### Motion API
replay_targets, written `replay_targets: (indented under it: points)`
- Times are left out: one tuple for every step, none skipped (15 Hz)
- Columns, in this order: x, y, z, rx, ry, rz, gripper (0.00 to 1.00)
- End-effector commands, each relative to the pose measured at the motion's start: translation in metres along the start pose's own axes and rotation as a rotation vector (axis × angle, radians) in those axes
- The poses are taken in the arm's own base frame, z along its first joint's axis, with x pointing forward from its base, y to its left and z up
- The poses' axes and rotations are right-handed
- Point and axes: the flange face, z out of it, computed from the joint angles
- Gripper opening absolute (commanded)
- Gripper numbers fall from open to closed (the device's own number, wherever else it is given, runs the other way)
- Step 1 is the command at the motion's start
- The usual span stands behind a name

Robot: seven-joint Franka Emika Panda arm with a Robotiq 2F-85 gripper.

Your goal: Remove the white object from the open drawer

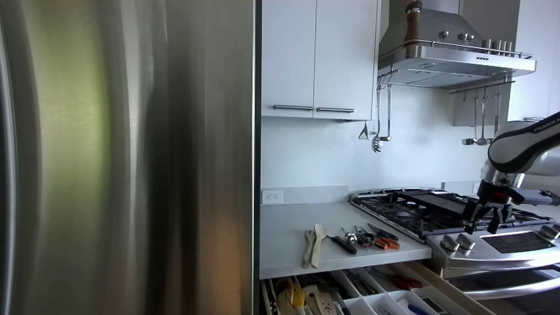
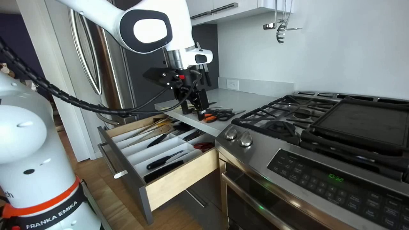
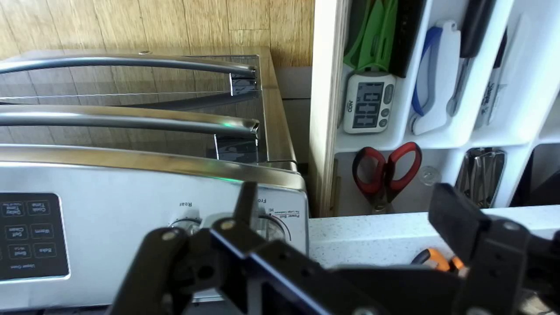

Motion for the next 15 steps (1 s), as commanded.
replay_targets:
  points:
    - [0.002,-0.003,-0.001,-0.011,0.009,-0.009,1.00]
    - [0.006,-0.020,0.000,-0.032,0.013,-0.037,1.00]
    - [0.008,-0.030,0.000,-0.047,0.014,-0.051,1.00]
    - [0.009,-0.050,0.001,-0.063,0.006,-0.062,1.00]
    - [0.010,-0.064,0.002,-0.085,0.005,-0.067,1.00]
    - [0.009,-0.082,0.005,-0.115,-0.003,-0.079,1.00]
    - [0.005,-0.099,0.009,-0.132,-0.024,-0.075,1.00]
    - [0.002,-0.114,0.014,-0.163,-0.035,-0.061,1.00]
    - [0.000,-0.128,0.019,-0.196,-0.034,-0.041,1.00]
    - [-0.004,-0.141,0.025,-0.218,-0.046,-0.019,1.00]
    - [-0.008,-0.152,0.032,-0.234,-0.060,0.009,1.00]
    - [-0.014,-0.162,0.040,-0.251,-0.080,0.044,1.00]
    - [-0.018,-0.170,0.048,-0.257,-0.099,0.072,1.00]
    - [-0.021,-0.178,0.055,-0.250,-0.114,0.085,1.00]
    - [-0.023,-0.184,0.061,-0.236,-0.122,0.076,1.00]
